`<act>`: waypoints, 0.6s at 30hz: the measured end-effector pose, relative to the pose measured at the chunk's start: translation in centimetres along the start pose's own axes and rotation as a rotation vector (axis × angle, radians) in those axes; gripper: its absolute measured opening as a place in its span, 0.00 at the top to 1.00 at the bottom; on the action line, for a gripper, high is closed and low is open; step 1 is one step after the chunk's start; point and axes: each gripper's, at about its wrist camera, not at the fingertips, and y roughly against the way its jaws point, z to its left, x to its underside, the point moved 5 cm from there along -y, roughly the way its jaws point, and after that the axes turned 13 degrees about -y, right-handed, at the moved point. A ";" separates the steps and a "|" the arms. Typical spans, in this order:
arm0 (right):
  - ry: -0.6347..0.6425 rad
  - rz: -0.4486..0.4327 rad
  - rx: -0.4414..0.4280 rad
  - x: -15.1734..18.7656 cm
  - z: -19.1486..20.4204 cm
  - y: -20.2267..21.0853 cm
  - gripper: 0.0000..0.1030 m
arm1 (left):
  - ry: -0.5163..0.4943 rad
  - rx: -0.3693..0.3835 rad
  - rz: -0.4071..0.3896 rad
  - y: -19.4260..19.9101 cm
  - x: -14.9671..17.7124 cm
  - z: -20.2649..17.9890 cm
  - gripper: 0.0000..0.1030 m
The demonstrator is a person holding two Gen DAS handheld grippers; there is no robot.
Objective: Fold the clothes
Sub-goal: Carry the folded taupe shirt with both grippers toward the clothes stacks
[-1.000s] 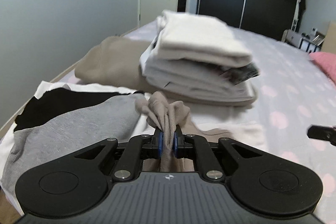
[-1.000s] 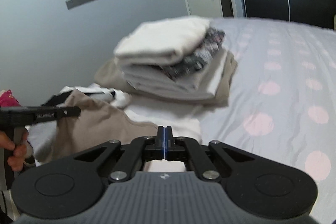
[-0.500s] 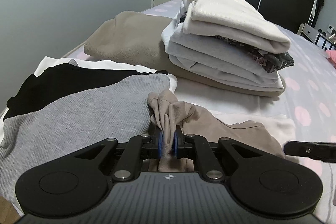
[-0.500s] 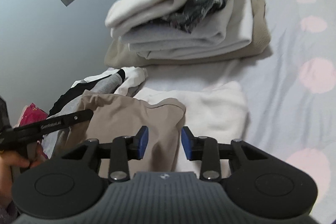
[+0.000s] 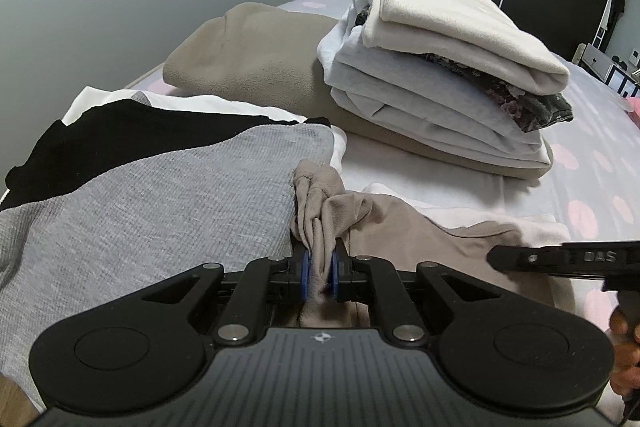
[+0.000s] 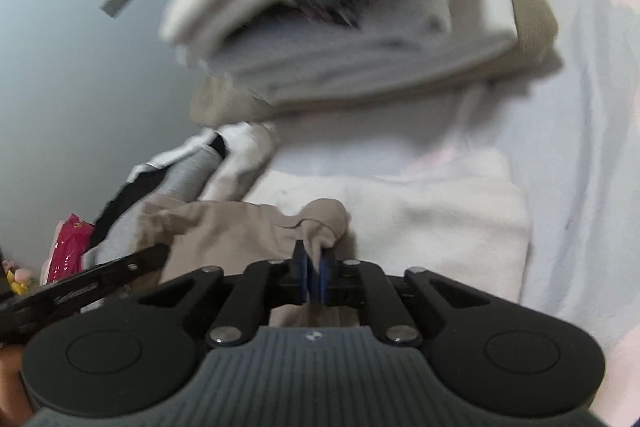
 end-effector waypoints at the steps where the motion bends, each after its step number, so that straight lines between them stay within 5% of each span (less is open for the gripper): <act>1: 0.023 -0.025 -0.003 0.3 0.5 0.9 0.94 | -0.001 0.007 -0.006 0.2 -0.1 -0.1 0.92; 11: 0.154 -0.239 -0.016 3.5 5.2 12.8 0.94 | -0.105 0.122 -0.173 6.1 -1.6 -2.9 0.92; 14: 0.189 -0.255 0.015 3.2 5.2 13.8 0.94 | -0.149 0.144 -0.200 6.8 -2.3 -3.8 0.92; 18: 0.156 -0.197 0.074 1.1 3.1 11.1 0.95 | -0.202 0.129 -0.135 3.1 -3.0 -4.7 0.92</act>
